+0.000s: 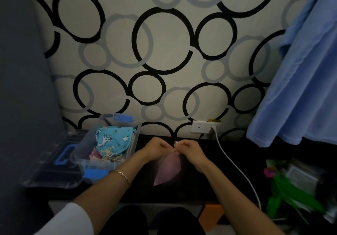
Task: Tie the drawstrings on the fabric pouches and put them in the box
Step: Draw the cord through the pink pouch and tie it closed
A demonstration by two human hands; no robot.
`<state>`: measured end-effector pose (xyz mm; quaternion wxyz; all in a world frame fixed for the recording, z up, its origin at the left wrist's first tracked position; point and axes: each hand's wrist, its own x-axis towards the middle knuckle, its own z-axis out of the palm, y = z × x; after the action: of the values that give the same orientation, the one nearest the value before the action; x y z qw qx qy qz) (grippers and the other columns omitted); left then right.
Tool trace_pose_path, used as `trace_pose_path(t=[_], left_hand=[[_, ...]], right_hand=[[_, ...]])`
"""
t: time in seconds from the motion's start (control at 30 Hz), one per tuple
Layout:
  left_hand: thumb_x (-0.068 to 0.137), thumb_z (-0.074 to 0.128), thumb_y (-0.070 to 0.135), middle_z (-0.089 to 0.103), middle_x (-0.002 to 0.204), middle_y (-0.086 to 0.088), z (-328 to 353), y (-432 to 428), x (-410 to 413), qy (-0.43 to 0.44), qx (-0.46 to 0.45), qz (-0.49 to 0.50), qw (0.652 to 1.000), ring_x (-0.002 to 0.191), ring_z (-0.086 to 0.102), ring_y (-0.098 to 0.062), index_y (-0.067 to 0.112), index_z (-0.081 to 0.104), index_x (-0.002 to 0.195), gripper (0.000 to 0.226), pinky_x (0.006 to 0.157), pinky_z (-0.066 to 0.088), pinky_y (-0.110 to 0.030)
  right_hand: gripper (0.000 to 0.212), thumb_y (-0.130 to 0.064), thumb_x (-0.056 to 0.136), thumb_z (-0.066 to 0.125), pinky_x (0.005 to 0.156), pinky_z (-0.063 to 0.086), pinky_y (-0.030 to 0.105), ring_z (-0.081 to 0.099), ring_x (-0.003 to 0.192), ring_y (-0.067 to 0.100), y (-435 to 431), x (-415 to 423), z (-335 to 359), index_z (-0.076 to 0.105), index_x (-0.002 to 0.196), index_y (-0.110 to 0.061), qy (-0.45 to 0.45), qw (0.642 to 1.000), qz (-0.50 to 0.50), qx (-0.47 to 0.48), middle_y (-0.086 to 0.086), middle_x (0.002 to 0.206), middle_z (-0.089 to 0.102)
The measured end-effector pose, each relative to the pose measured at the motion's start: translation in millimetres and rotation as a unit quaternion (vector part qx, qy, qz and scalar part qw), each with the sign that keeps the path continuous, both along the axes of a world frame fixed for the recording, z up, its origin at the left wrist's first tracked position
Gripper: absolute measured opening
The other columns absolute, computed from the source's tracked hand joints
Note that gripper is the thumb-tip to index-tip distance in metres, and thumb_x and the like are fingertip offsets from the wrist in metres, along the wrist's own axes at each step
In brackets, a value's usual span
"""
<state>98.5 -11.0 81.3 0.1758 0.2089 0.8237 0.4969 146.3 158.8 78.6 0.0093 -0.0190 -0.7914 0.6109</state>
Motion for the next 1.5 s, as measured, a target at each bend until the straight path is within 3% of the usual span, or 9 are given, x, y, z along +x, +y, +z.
trace_pose_path(t=[0.1,0.27,0.4,0.53,0.73,0.9,1.1,1.27,1.5], left_hand=[[0.088,0.066,0.016,0.070,0.083,0.000,-1.9,2.3,3.1,-0.013,0.006,0.009,1.000,0.075,0.063,-0.004,0.006,0.073,0.099,0.016,0.066,0.048,-0.016],[0.091,0.062,0.016,0.061,0.070,0.002,3.2,8.5,3.9,-0.011,-0.016,0.014,1.000,0.058,0.053,0.000,0.003,0.072,0.097,0.017,0.053,0.041,-0.011],[0.092,0.062,0.019,0.059,0.067,0.003,6.0,5.1,1.5,-0.016,-0.037,-0.005,0.999,0.059,0.054,-0.002,0.003,0.072,0.095,0.019,0.058,0.043,-0.015],[0.091,0.063,0.020,0.062,0.070,0.003,9.1,2.3,-0.3,-0.003,-0.063,-0.025,0.998,0.066,0.056,-0.004,0.011,0.072,0.088,0.014,0.063,0.044,-0.018],[0.088,0.067,0.017,0.071,0.095,-0.001,12.3,1.6,-2.2,0.060,-0.059,-0.027,0.996,0.091,0.065,-0.009,0.011,0.072,0.105,0.019,0.082,0.051,-0.022],[0.091,0.063,0.022,0.072,0.093,-0.003,10.8,-0.3,-2.3,0.043,-0.038,-0.009,0.998,0.087,0.065,-0.008,0.010,0.074,0.100,0.018,0.077,0.049,-0.019],[0.095,0.054,0.015,0.060,0.076,-0.006,5.6,1.3,2.4,-0.057,-0.012,0.004,0.998,0.071,0.056,-0.013,-0.001,0.069,0.094,0.022,0.069,0.048,-0.025],[0.095,0.054,0.017,0.060,0.073,-0.002,9.7,1.5,6.4,-0.102,0.015,0.003,0.995,0.071,0.059,-0.011,0.010,0.065,0.084,0.017,0.067,0.050,-0.021],[0.095,0.054,0.017,0.065,0.077,-0.001,9.5,-2.0,4.7,-0.128,0.031,-0.004,0.991,0.073,0.064,-0.009,0.014,0.066,0.082,0.019,0.072,0.053,-0.023]], right_hand=[[0.012,0.000,0.083,0.069,0.083,0.056,0.037,0.066,0.079,0.024,2.3,0.3,2.6,0.060,0.090,-0.002,-0.020,0.998,-0.016,-0.052,0.017,0.081,0.066],[0.020,-0.001,0.076,0.075,0.070,0.055,0.026,0.064,0.069,0.011,2.8,-3.0,0.2,0.064,0.089,-0.013,0.045,0.992,-0.018,0.113,0.004,0.075,0.068],[0.018,-0.013,0.088,0.066,0.083,0.055,0.023,0.067,0.089,0.005,3.4,-3.4,-1.2,0.075,0.103,-0.015,0.098,0.954,0.041,0.279,-0.003,0.097,0.073],[0.016,-0.017,0.094,0.059,0.076,0.049,0.021,0.063,0.084,0.006,3.6,0.1,3.8,0.074,0.098,-0.013,0.087,0.941,0.069,0.319,-0.001,0.093,0.069],[0.027,-0.015,0.098,0.050,0.079,0.046,0.030,0.055,0.073,0.013,1.2,-0.8,1.2,0.066,0.077,-0.009,-0.085,0.993,0.070,0.039,0.003,0.074,0.059],[0.017,-0.015,0.091,0.060,0.082,0.046,0.030,0.057,0.079,0.016,1.8,3.8,-2.7,0.073,0.085,-0.006,-0.143,0.967,0.076,-0.198,0.007,0.082,0.064],[0.002,-0.014,0.084,0.073,0.068,0.053,0.023,0.064,0.073,0.010,-11.0,6.2,-6.8,0.075,0.085,-0.014,0.003,0.997,-0.041,0.063,0.003,0.081,0.070],[0.014,-0.014,0.080,0.077,0.064,0.050,0.021,0.056,0.068,0.007,-17.5,5.0,-14.5,0.064,0.077,-0.019,0.165,0.953,-0.115,0.225,-0.002,0.077,0.061],[0.010,-0.024,0.085,0.073,0.068,0.050,0.014,0.060,0.074,0.002,-10.9,4.1,-10.3,0.076,0.091,-0.017,0.184,0.925,-0.057,0.327,-0.006,0.083,0.065]])
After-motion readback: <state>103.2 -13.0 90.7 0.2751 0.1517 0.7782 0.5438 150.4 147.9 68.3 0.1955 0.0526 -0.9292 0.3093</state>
